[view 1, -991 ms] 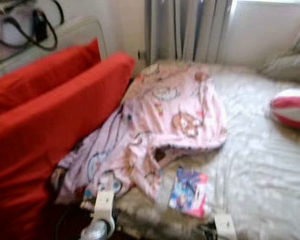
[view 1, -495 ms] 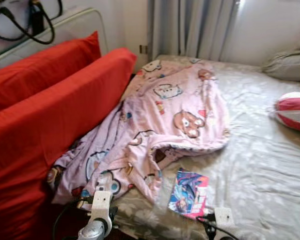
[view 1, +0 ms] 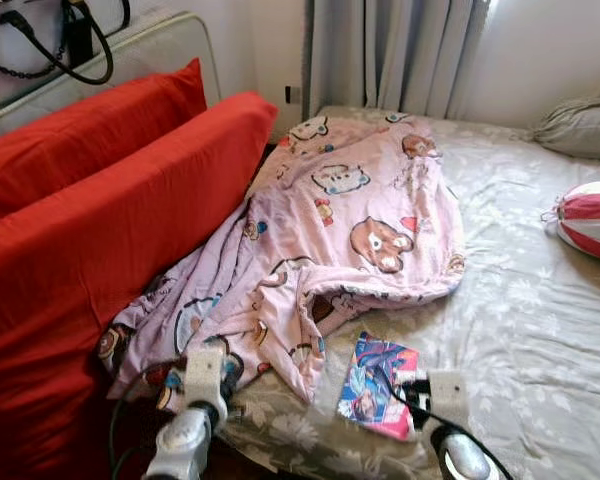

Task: Clean up the room

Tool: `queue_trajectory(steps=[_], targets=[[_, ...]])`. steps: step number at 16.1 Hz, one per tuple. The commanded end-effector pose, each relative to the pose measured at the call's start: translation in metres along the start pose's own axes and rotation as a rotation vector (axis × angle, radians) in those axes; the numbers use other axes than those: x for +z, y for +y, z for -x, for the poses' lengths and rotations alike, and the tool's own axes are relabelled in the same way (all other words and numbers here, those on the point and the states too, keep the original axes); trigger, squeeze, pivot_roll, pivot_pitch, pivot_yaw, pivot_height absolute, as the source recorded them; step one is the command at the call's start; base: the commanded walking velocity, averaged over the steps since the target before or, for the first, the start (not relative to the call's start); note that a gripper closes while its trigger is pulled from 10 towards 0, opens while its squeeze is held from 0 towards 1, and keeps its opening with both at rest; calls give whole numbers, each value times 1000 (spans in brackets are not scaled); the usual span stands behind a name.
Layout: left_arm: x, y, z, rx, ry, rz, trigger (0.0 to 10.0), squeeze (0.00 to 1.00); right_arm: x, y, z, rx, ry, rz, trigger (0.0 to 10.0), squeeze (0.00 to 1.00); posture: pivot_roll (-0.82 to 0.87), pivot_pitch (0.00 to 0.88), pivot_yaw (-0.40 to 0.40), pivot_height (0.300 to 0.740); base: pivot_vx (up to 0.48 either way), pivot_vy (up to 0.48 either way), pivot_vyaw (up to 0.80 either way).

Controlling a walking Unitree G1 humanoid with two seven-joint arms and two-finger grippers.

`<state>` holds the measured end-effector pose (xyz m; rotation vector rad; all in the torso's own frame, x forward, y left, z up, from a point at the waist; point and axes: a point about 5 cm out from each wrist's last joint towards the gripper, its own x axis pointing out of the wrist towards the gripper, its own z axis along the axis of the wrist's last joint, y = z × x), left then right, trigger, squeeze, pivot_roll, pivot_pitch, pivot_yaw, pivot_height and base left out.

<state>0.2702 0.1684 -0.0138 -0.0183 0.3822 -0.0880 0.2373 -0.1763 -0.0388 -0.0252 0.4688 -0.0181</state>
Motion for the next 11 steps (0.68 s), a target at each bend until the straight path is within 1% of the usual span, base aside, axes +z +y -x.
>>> queue_trajectory(steps=[1,2,3,4,5,6,8,9,10,11], targets=[[-4,4,4,9,3,2,10000,0,1,0,1,-4,-18,-6,10000,0,-34,59,0,740,0,0,0],[-4,4,5,3,-14,-2,10000,0,3,1,1,-8,-43,-7,10000,0,-33,60,0,740,0,0,0],[-4,5,8,-9,-44,-2,10000,0,7,-2,3,-22,-103,-8,10000,0,-40,58,-1,740,0,0,0],[-5,5,10,-10,-55,1,10000,0,8,-2,5,-26,-122,-8,10000,0,-43,54,-5,740,0,0,0],[-6,5,12,-14,-74,6,10000,0,10,-3,7,-33,-164,-14,10000,0,-45,52,-9,740,0,0,0],[-6,5,12,-14,-74,6,10000,0,10,-3,7,-33,-164,-14,10000,0,-45,52,-9,740,0,0,0],[-6,6,15,-15,-100,8,10000,0,12,-1,10,-30,-210,-11,10000,0,-48,40,-14,740,0,0,0],[-2,8,16,-10,-134,2,10000,0,10,2,13,-17,-223,-6,10000,0,-46,33,-21,740,0,0,0],[-1,8,17,-12,-147,-2,10000,0,9,2,15,-13,-222,-3,10000,0,-46,31,-23,740,0,0,0],[5,9,17,-17,-184,3,10000,0,7,3,18,-7,-238,17,10000,0,-40,16,-23,740,0,0,0]])
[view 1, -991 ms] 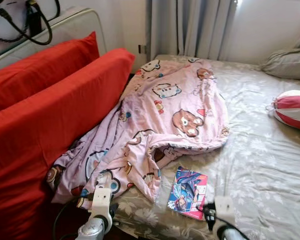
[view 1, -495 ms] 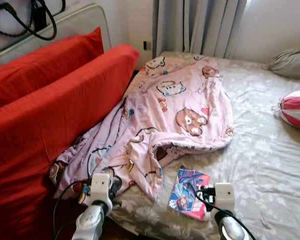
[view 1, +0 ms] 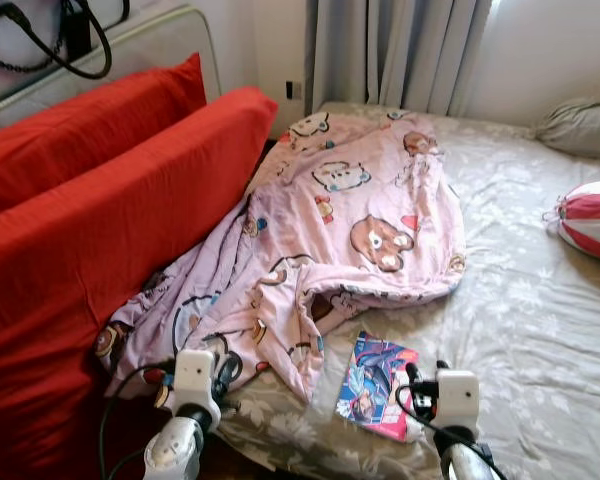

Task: Clean up the room

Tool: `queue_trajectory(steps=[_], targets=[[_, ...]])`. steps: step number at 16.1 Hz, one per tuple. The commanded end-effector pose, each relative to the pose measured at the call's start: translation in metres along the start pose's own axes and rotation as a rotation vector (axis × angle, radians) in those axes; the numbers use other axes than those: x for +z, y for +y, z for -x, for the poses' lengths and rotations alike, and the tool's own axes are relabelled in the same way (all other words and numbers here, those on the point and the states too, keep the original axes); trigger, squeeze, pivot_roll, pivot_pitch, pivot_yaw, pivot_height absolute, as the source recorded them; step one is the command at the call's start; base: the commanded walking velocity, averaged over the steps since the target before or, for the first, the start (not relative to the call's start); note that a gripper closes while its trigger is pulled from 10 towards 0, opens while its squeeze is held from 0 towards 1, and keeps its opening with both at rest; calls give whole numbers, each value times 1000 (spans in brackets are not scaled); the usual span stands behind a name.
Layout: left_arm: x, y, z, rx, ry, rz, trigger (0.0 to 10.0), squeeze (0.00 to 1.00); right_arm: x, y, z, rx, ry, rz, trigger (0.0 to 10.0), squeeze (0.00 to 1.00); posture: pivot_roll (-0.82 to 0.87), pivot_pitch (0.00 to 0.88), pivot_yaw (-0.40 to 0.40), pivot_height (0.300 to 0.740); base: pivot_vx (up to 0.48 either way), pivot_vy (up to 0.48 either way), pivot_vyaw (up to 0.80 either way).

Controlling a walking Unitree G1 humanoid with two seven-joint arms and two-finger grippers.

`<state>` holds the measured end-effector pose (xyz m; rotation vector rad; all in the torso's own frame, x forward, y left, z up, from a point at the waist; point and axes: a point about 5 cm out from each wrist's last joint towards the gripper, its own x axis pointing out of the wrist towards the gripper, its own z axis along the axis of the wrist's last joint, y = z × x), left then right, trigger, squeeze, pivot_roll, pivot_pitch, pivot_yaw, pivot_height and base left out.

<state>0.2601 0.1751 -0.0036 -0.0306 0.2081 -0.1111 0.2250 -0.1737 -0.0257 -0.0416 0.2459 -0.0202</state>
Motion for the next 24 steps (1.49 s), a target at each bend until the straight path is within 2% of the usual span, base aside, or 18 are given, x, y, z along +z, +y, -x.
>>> queue_trajectory(steps=[1,6,11,16,17,24], targets=[[1,4,3,8,-22,4,10000,0,1,1,2,3,-26,5,10000,0,-40,16,-23,740,0,0,0],[7,-6,-2,-22,-52,24,10000,0,10,4,-2,-12,-60,18,10000,0,-62,0,-17,740,0,0,0],[9,-6,-4,-29,-46,11,10000,0,9,4,-7,-59,-5,7,10000,0,-46,6,-20,740,0,0,0],[11,-9,-7,-38,-52,12,10000,0,11,3,-8,-69,-10,15,10000,0,-51,27,-19,687,0,0,0],[11,-10,-7,-39,-52,12,10000,0,14,4,-8,-65,-36,4,10000,0,-50,31,-20,687,0,0,0],[11,-10,-7,-36,-51,18,10000,0,11,6,-10,-60,13,25,10000,0,-42,67,-20,687,0,0,0]])
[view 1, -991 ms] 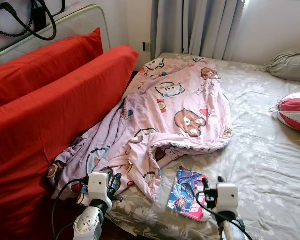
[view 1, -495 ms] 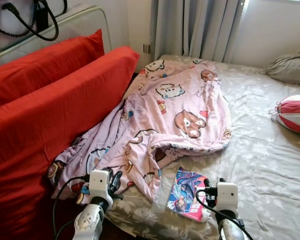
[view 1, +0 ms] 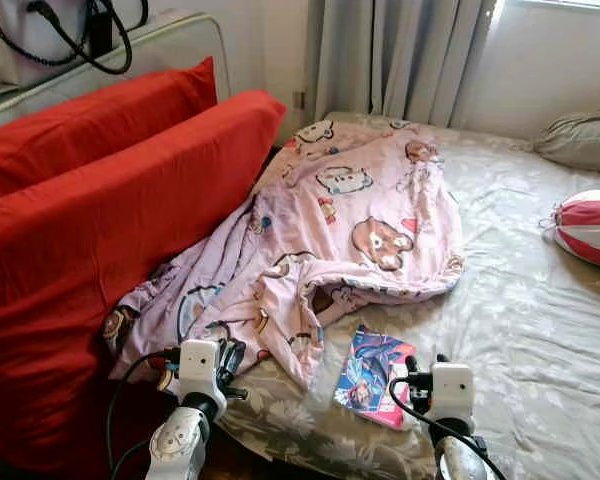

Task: Clean up the room

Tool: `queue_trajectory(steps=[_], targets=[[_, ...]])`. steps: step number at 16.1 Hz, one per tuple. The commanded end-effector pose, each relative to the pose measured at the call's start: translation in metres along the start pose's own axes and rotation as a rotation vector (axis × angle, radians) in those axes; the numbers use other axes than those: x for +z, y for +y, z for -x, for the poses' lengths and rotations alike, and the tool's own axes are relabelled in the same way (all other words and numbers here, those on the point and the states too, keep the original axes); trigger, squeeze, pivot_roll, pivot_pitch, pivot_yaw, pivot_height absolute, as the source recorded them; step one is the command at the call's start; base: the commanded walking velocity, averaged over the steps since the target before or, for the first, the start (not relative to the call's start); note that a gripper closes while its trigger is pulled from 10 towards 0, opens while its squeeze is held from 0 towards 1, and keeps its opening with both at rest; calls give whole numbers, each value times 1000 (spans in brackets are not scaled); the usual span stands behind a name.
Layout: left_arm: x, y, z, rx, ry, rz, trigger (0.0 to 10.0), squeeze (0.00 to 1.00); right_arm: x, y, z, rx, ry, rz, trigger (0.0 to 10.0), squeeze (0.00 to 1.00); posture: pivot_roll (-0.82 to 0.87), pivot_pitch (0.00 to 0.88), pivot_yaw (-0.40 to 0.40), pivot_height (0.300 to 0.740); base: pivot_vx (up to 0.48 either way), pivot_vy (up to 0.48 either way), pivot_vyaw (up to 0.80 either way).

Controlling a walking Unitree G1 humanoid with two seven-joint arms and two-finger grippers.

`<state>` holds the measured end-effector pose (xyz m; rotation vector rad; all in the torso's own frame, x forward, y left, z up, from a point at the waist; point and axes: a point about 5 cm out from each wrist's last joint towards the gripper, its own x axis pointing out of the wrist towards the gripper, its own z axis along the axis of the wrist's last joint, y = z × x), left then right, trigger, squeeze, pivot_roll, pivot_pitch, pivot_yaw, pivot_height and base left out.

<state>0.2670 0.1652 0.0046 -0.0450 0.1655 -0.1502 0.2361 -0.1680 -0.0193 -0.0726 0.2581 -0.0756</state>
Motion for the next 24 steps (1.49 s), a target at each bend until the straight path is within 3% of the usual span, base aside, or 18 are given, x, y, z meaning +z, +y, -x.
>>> queue_trajectory(steps=[1,3,18,24], targets=[[2,-1,-1,-1,-6,11,10000,0,1,0,-1,-2,1,0,10000,0,-42,67,-17,662,0,0,0],[2,-2,-1,-5,-4,10,10000,0,1,1,-1,13,-3,-1,10000,0,-39,68,-16,644,0,0,0],[0,-3,-3,-29,34,36,10000,0,-7,10,-2,74,62,-29,10000,0,-38,79,-11,644,0,0,0],[0,-3,-4,-40,34,55,10000,0,-14,4,-2,85,116,-17,10000,0,-40,81,-6,644,133,0,0]])
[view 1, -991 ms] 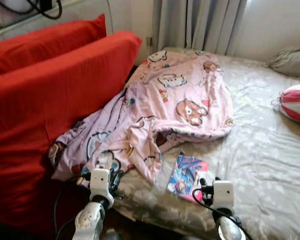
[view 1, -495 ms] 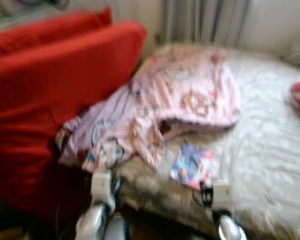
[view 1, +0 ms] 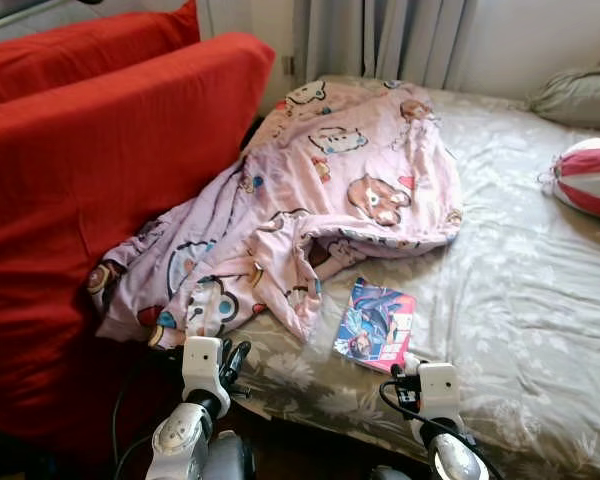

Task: Clean up the room

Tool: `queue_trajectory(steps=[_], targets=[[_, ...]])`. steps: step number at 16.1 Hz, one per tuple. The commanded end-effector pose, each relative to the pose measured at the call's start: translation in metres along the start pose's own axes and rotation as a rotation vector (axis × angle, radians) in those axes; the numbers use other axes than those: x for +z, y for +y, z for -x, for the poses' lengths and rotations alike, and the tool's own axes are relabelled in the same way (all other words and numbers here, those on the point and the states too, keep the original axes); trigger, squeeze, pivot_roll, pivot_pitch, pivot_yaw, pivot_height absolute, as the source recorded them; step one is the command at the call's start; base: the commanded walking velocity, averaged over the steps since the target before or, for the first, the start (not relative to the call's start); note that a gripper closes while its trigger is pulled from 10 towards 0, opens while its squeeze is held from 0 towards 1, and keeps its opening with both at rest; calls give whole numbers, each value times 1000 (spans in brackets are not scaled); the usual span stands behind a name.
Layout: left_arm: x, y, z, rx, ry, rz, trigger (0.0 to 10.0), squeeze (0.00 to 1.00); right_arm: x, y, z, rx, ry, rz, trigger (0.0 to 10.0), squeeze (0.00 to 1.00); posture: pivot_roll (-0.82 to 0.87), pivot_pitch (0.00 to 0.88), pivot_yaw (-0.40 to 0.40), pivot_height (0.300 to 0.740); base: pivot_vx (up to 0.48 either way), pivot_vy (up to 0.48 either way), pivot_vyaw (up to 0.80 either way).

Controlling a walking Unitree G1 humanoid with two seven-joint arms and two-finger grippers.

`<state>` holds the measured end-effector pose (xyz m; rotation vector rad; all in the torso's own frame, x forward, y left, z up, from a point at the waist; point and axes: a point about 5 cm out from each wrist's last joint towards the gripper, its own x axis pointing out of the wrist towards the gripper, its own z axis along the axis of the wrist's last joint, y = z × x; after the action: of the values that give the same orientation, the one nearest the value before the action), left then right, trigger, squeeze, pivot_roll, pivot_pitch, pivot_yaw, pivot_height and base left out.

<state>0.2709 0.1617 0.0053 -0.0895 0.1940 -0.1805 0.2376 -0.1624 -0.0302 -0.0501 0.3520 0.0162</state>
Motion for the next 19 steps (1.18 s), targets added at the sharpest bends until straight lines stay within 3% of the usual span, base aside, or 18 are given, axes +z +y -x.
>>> queue_trajectory(steps=[1,10,17,18,19], targets=[[-1,-1,0,-8,8,12,10000,0,-4,-3,1,-11,27,-13,10000,0,-40,79,-6,644,281,0,0],[0,-2,0,-19,3,12,10000,0,-10,-5,4,-26,57,-28,10000,0,-39,86,-3,644,319,0,0],[8,-3,-6,-22,-26,4,10000,0,-10,-11,-8,-3,192,-148,10000,0,-13,100,6,644,0,0,0],[10,-2,-6,-19,-31,2,10000,0,-8,-11,-9,-8,196,-154,10000,863,3,106,15,644,0,0,0],[12,1,-6,-20,-38,-3,10000,0,-6,-10,-13,-16,221,-184,10000,1000,9,112,19,644,0,0,0]])
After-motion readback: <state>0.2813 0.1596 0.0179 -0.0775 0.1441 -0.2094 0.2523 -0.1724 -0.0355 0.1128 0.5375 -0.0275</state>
